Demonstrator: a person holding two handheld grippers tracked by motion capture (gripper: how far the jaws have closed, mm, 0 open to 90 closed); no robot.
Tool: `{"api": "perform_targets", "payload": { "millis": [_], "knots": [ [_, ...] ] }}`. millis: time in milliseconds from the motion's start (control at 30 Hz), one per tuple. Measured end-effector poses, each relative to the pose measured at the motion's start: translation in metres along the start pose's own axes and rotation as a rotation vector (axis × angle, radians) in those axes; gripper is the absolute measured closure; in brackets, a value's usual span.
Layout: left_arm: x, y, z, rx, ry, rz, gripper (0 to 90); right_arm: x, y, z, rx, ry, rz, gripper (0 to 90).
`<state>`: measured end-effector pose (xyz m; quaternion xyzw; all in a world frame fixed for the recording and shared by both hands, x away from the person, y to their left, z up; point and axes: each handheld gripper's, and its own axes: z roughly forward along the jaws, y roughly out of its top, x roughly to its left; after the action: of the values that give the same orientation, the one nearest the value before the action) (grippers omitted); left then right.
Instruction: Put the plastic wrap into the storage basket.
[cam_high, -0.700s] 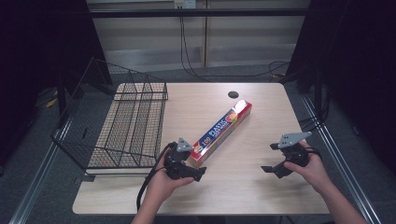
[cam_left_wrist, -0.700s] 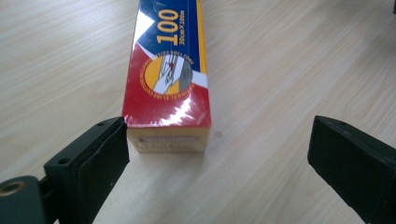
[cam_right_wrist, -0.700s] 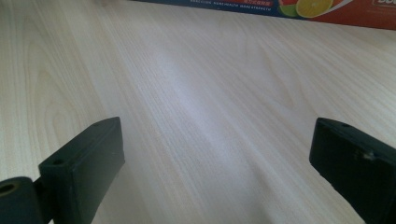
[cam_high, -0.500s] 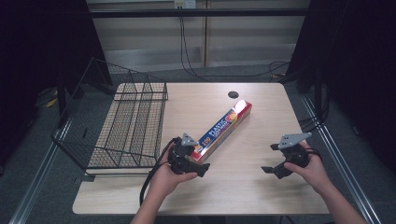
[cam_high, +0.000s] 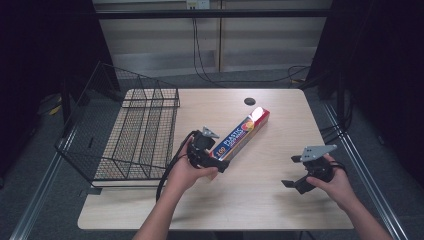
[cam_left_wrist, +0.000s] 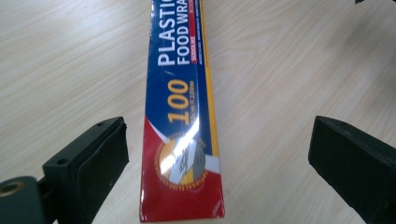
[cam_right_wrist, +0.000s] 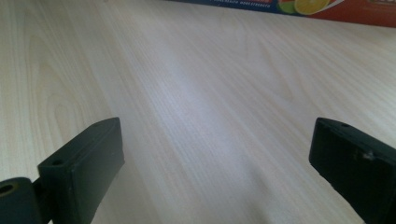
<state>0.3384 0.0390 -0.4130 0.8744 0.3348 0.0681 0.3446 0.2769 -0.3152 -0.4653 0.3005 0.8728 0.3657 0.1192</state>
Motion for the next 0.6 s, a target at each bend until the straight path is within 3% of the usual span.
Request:
{"api": "perform_targets", "payload": {
  "millis": [300, 600],
  "knots": [
    [0.01, 0.029, 0.016, 0.052, -0.028, 0.016, 4.1, -0.002, 0.001, 0.001, -0.002, 0.016, -0.001, 2.8],
    [0.017, 0.053, 0.033, 0.063, -0.036, -0.003, 4.1, -0.001, 0.003, 0.005, -0.001, 0.026, -0.008, 2.7]
  ]
}}
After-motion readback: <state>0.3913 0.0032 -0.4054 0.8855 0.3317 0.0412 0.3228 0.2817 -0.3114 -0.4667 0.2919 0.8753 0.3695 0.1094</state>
